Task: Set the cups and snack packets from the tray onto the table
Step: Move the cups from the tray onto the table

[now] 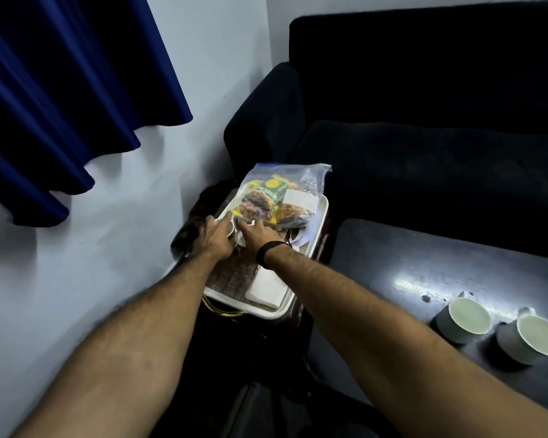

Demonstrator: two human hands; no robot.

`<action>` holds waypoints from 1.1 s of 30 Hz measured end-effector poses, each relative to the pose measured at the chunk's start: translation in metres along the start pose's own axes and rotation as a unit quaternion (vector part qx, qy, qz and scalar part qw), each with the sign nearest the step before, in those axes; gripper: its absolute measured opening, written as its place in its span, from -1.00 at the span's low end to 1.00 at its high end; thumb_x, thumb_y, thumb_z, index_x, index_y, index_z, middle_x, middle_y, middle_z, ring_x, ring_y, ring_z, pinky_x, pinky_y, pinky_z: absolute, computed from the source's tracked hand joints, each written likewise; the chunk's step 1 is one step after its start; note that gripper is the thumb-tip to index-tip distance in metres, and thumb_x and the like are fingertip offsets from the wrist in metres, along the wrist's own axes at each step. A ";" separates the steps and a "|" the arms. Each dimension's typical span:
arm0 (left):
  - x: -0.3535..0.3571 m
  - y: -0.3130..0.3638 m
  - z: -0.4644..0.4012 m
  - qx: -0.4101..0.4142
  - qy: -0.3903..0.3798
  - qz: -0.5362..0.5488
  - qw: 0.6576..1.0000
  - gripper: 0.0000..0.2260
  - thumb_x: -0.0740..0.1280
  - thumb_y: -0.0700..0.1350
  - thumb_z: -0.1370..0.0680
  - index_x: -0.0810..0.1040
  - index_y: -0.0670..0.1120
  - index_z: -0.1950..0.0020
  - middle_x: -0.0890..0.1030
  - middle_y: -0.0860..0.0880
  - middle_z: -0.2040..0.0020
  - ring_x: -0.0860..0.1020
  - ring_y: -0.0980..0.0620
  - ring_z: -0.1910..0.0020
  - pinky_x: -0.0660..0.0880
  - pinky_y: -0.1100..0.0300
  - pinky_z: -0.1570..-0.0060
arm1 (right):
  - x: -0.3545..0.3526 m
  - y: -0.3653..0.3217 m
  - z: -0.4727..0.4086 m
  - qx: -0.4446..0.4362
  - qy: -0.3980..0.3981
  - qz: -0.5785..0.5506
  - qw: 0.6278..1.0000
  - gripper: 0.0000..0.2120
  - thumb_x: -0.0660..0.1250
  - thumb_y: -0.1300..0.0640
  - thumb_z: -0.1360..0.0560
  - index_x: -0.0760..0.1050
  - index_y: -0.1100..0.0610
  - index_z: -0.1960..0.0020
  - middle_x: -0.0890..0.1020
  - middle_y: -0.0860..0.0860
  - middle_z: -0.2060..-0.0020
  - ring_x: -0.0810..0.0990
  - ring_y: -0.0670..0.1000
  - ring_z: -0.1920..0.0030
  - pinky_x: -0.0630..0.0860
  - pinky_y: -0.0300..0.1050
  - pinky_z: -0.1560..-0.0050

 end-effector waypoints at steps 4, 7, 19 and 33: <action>-0.004 0.000 0.007 0.021 0.003 0.014 1.000 -0.42 0.32 0.07 -0.55 0.22 0.25 -0.53 0.31 -0.18 -0.29 0.42 -0.26 -0.31 0.47 -0.10 -0.23 | -0.001 -0.001 -0.001 0.016 0.023 -0.028 0.999 -0.40 0.33 0.08 -0.52 0.17 0.04 -0.49 0.33 0.31 -0.28 0.56 0.38 -0.12 0.49 0.17 -0.07; -0.007 0.002 0.022 0.030 0.005 0.004 1.000 -0.40 0.33 -0.06 -0.54 0.22 0.21 -0.54 0.30 -0.20 -0.29 0.44 -0.26 -0.29 0.45 -0.07 -0.26 | -0.004 -0.004 0.007 0.008 0.026 -0.049 0.998 -0.41 0.32 0.12 -0.52 0.17 0.05 -0.49 0.29 0.32 -0.32 0.54 0.40 -0.14 0.48 0.20 -0.12; -0.073 0.118 0.070 0.090 0.109 0.015 0.990 -0.45 0.34 -0.03 -0.54 0.26 0.15 -0.51 0.31 -0.19 -0.31 0.46 -0.25 -0.26 0.46 -0.09 -0.14 | -0.130 0.071 0.096 0.033 0.217 -0.131 0.967 -0.46 0.38 0.25 -0.42 0.28 -0.03 -0.31 0.37 0.16 -0.20 0.52 0.27 -0.10 0.53 0.04 0.00; 0.020 0.373 0.117 0.210 0.027 0.070 0.975 -0.59 0.27 0.04 -0.52 0.33 0.11 -0.37 0.36 -0.17 -0.25 0.41 -0.22 -0.27 0.45 -0.13 -0.13 | -0.225 0.358 0.291 0.258 0.290 -0.073 0.919 -0.64 0.36 0.04 -0.48 0.37 0.01 -0.23 0.39 0.15 -0.13 0.57 0.27 -0.03 0.56 0.02 -0.02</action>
Point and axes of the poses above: each hand's wrist, its own z-axis away from the middle knuckle, its own x-axis out of the palm, y = z × x, the point moved 9 cm from there along -z, towards the middle knuckle
